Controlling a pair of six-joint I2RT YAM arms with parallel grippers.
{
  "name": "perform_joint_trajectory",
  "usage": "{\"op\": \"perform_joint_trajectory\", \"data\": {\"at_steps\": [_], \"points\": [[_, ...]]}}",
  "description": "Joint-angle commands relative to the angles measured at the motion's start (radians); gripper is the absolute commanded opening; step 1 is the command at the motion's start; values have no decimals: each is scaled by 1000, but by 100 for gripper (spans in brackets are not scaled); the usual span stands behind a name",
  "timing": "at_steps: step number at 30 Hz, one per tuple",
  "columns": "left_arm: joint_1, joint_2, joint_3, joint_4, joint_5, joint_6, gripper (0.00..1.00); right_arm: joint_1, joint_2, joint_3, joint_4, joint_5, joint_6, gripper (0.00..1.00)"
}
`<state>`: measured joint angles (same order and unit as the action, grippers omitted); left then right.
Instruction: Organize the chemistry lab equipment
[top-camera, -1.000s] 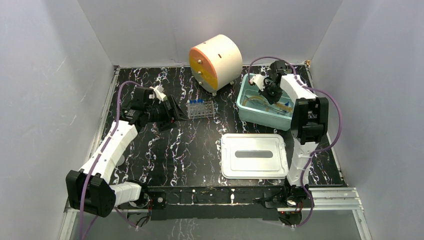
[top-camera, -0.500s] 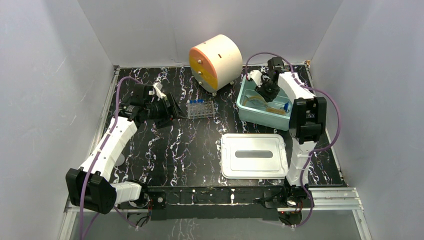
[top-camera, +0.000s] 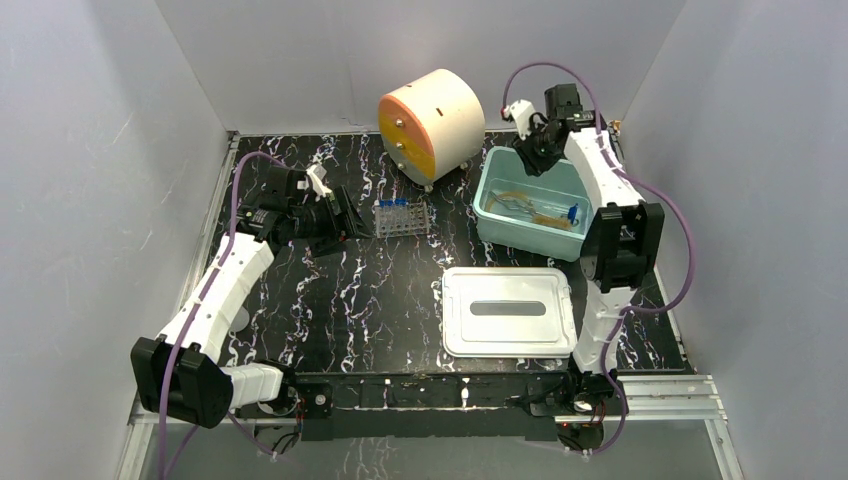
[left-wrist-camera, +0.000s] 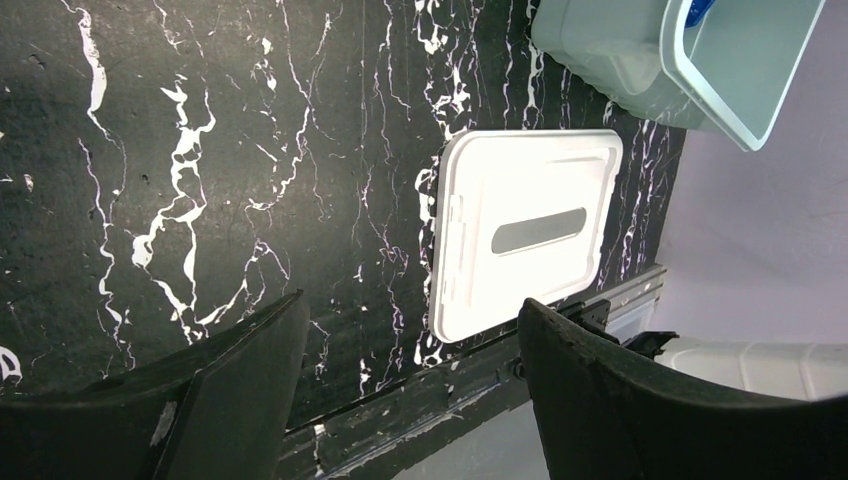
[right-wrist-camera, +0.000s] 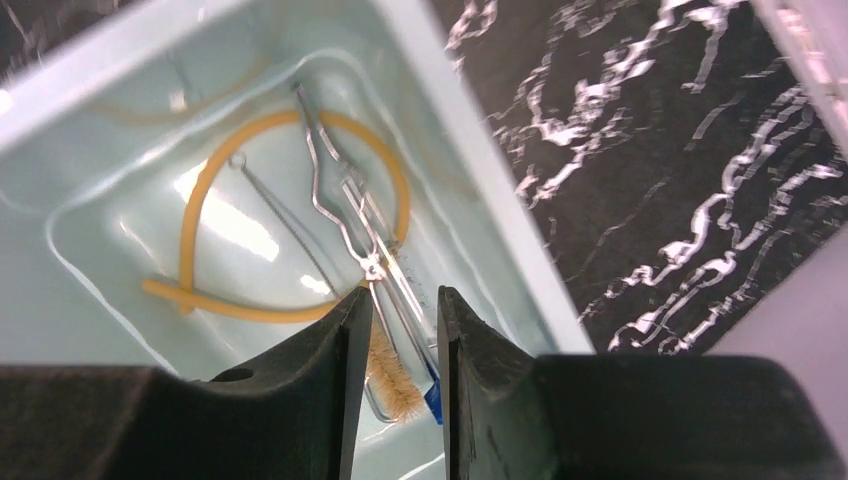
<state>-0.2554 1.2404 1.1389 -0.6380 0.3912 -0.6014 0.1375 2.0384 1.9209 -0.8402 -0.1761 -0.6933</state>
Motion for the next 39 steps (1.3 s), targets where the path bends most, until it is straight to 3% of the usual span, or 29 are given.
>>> {"op": "perform_joint_trajectory", "data": {"at_steps": [1,8,10,11,12,14,18,20,24,26,33,39], "points": [[3,-23,18,-8,49,4,75,0,-74,153,-27,41,253,39],[2,-59,25,-37,-24,17,76,23,-86,272,-125,18,554,46],[2,-66,50,-74,-85,44,76,34,-91,292,-155,3,635,43],[2,-64,79,-105,-135,63,77,39,-103,285,-154,-11,671,37],[3,-57,118,-158,-210,77,77,47,-126,260,-139,-23,709,29],[3,-45,197,-257,-377,84,81,68,-210,98,-29,-83,800,25],[2,-83,254,-321,-582,102,90,140,-427,-223,279,-155,913,33],[2,-89,274,-375,-703,92,95,176,-474,-286,312,-156,937,36],[21,-53,318,-558,-1137,22,98,203,-510,-343,311,-213,972,36],[47,-56,298,-566,-1213,20,98,215,-514,-355,299,-240,975,36],[221,-88,95,-365,-1212,114,98,239,-500,-289,203,-240,956,36],[421,-91,-41,-247,-959,121,98,250,-513,-260,187,-240,959,36]]}}
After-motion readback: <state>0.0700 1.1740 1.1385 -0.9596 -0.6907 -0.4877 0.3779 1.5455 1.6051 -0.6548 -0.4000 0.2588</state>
